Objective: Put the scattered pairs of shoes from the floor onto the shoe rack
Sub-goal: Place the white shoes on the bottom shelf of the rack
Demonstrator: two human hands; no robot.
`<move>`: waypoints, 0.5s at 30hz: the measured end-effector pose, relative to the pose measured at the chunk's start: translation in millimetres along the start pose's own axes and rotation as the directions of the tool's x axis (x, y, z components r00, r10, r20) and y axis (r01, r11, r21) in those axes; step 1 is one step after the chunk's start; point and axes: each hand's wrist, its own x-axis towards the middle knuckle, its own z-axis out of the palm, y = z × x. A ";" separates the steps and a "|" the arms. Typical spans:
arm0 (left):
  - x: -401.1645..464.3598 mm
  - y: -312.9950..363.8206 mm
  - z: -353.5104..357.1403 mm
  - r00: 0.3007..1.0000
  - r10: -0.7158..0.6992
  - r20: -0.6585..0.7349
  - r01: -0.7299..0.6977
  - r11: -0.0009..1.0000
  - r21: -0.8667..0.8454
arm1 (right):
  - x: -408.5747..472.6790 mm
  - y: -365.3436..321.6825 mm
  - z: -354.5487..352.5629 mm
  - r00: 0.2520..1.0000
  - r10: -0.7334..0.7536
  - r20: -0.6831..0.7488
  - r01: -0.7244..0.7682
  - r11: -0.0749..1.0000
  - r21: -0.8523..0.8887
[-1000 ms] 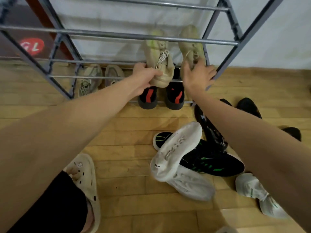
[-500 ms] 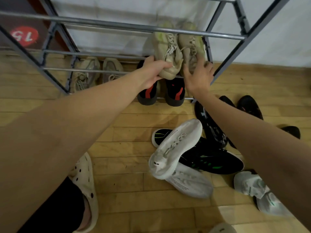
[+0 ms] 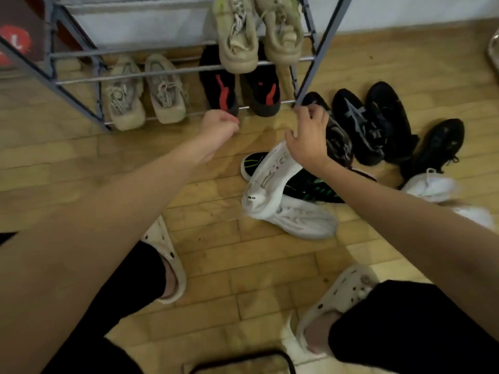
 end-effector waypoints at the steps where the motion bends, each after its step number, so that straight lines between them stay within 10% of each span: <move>1: -6.7 -10.9 6.0 0.999 -0.044 0.028 0.043 0.998 0.036 | -12.8 4.7 1.9 1.000 0.024 0.014 -0.024 1.000 0.014; 15: -71.5 -76.8 97.5 0.921 -0.270 0.282 0.211 0.952 0.220 | -152.9 73.7 25.0 0.786 0.564 0.254 -0.601 0.794 0.095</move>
